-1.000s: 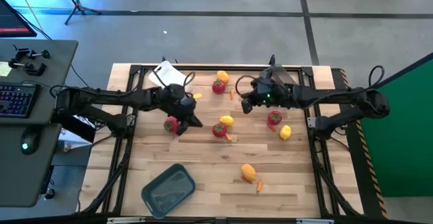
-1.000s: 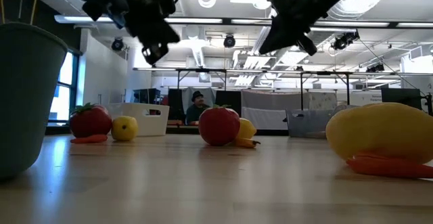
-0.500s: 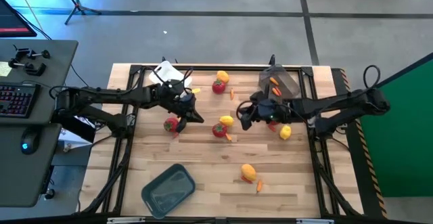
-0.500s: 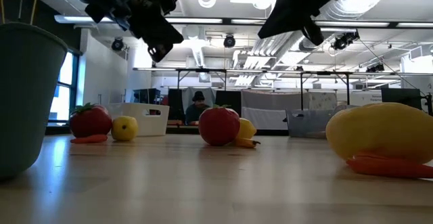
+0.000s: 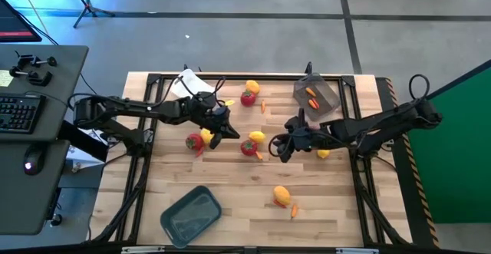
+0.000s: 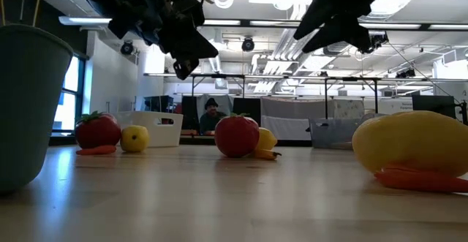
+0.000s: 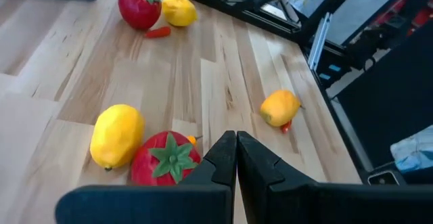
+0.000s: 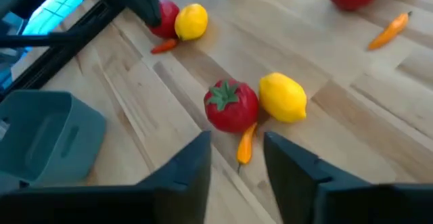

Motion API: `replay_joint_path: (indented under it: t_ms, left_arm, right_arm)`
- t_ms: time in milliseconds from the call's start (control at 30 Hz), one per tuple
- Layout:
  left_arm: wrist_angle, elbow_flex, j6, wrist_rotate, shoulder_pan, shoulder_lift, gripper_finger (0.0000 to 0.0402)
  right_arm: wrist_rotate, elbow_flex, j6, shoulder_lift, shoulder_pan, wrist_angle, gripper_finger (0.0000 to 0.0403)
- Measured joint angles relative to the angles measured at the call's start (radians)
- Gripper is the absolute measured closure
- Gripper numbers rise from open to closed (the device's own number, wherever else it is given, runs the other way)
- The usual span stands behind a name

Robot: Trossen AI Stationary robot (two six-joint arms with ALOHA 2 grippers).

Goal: Sort produce into baskets
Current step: Put the red chili pepper into the black transparent bin

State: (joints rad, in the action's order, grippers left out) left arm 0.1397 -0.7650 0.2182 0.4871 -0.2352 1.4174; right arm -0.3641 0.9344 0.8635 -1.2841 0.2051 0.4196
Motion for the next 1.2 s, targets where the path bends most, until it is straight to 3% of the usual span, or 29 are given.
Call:
replay_joint_path:
  t_ms: [167, 300, 500, 767, 1200]
  left_arm:
    - [0.022, 0.0, 0.006, 0.0, 0.0, 0.006, 0.0401]
    - [0.05, 0.0, 0.006, -0.01, -0.006, 0.006, 0.0401]
    - [0.063, 0.0, 0.015, -0.134, -0.008, 0.006, 0.0401]
    - [0.069, 0.0, 0.043, -0.141, -0.009, 0.006, 0.0402]
    - [0.069, 0.0, 0.059, -0.17, -0.009, 0.006, 0.0401]
  right_arm:
    - [-0.005, 0.0, -0.007, -0.027, -0.002, 0.039, 0.0202]
    - [0.0, 0.0, -0.026, -0.054, -0.023, 0.032, 0.0181]
    - [0.074, -0.001, -0.131, -0.055, -0.094, 0.033, 0.0184]
    - [0.308, 0.0, -0.261, -0.052, -0.242, 0.101, 0.0203]
    - [0.34, 0.0, -0.237, -0.051, -0.256, 0.341, 0.017]
